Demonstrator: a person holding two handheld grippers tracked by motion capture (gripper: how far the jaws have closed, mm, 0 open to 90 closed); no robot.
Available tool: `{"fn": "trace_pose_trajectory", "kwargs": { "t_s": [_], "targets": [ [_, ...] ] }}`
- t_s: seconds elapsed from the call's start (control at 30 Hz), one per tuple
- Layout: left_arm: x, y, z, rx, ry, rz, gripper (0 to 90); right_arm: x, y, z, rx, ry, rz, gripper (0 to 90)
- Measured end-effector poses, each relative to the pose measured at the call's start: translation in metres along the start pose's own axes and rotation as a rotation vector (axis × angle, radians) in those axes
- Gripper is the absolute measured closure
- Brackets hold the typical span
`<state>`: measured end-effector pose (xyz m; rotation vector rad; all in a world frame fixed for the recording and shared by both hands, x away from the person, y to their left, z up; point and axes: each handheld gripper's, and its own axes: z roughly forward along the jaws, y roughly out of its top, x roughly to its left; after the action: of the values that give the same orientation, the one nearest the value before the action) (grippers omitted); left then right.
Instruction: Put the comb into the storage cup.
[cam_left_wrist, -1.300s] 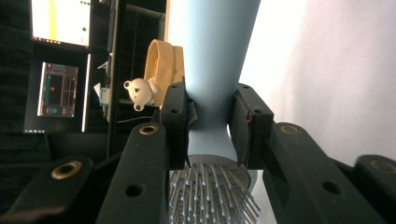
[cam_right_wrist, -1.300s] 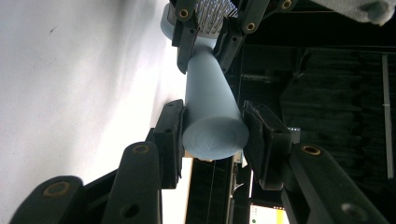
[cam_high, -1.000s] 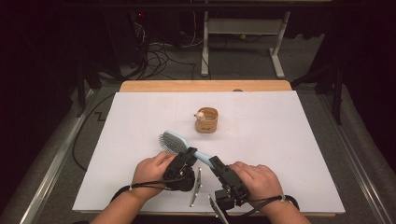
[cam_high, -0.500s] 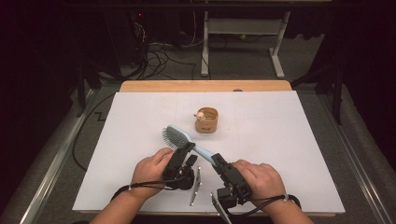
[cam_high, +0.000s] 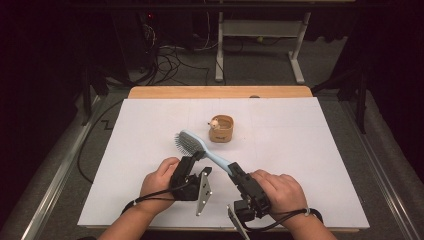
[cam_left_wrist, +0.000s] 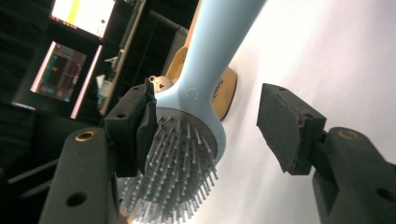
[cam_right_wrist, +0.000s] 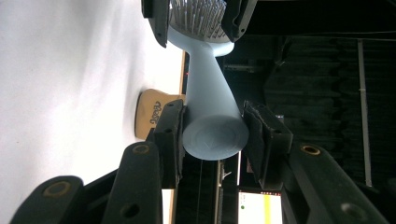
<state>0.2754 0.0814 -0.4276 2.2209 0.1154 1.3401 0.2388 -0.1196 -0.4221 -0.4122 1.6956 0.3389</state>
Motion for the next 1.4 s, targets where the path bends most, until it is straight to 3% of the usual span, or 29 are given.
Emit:
{"fn": "trace_pose_trajectory", "kwargs": {
  "t_s": [0.2, 0.27, 0.43, 0.57, 0.8, 0.9, 1.0, 1.1, 1.17, 1.4],
  "targets": [
    [0.013, -0.007, -0.004, -0.041, -0.078, -0.211, 37.8, 0.0, 0.001, 0.0, -0.001, -0.023, -0.003, 62.0],
    [0.013, -0.009, -0.006, -0.048, -0.085, -0.24, 38.2, 0.0, 0.0, 0.001, -0.001, -0.023, -0.005, 62.0],
    [0.008, -0.011, -0.01, -0.057, -0.092, -0.261, 38.2, 0.0, -0.002, 0.001, 0.01, -0.035, 0.003, 62.0],
    [0.008, -0.013, -0.01, -0.066, -0.122, -0.308, 38.2, 0.0, -0.003, 0.001, 0.013, -0.045, 0.008, 62.0],
    [0.017, -0.02, -0.009, -0.095, -0.218, -0.479, 38.2, -0.001, -0.004, 0.001, 0.023, -0.073, 0.016, 62.0],
    [0.023, -0.024, -0.009, -0.115, -0.267, -0.573, 38.2, -0.001, -0.004, 0.001, 0.023, -0.088, 0.015, 62.0],
    [0.026, -0.027, -0.009, -0.126, -0.29, -0.618, 38.4, 0.0, -0.003, 0.001, 0.019, -0.11, 0.021, 62.0],
    [0.03, -0.031, -0.008, -0.154, -0.341, -0.716, 38.4, 0.001, -0.002, 0.002, 0.013, -0.127, 0.029, 62.0],
    [0.031, -0.031, -0.008, -0.158, -0.35, -0.727, 38.5, 0.002, -0.001, 0.003, 0.01, -0.137, 0.032, 62.0],
    [0.035, -0.032, -0.006, -0.215, -0.449, -0.882, 38.0, 0.006, 0.001, 0.007, 0.001, -0.178, 0.066, 62.0]
  ]
}}
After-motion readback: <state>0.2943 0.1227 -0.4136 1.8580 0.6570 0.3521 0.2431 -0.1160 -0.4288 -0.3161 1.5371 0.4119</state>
